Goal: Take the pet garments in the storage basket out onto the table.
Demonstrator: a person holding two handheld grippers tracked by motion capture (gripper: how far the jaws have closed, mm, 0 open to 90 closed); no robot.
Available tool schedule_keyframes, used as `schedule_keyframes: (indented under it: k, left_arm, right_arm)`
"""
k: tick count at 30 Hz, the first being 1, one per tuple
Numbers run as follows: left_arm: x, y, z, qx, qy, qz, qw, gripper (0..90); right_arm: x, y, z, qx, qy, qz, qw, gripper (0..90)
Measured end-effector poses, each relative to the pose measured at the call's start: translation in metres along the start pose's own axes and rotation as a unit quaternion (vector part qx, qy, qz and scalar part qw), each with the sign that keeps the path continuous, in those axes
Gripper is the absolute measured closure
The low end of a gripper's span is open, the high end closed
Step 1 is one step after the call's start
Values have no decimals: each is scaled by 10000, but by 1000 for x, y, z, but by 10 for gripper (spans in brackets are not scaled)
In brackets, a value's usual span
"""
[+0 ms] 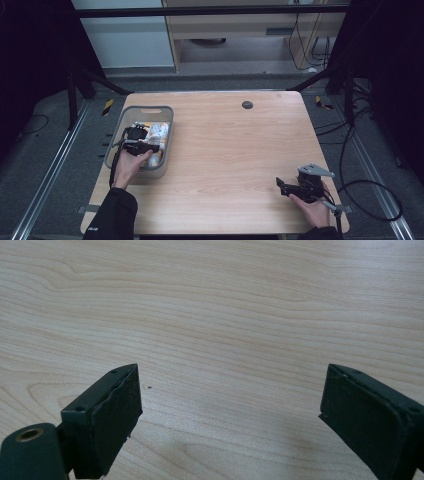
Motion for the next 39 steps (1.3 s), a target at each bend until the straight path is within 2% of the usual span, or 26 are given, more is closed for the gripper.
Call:
schedule_keyframes:
  k: [7,17,21,24,39]
  left_arm:
    - [-2,1,0,22,121,-9,9999,801]
    - [-3,3,-11,-50,-80,42,9999,819]
    - [-6,5,-27,-103,-339,6,9994,822]
    - [-7,6,-35,-83,-425,24,9991,823]
    - [-15,15,-77,-88,-666,98,9977,824]
  right_arm:
    - [0,0,0,11,5,-19,10000,96]
    - [0,0,1,0,19,-54,10000,96]
    - [0,1,1,-12,33,-16,10000,96]
    - [1,0,1,5,29,-39,10000,96]
    - [1,1,1,-15,31,-61,10000,96]
Point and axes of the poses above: each handheld gripper's, and its own axes: z roughly forward along the jaws, x roughly out of its underside, y roughly to its left, the point moved 2 cm from there along z, roughly forward along the jaws, and after that the axes turned 3 degrees about -x, right-handed, at the moved point
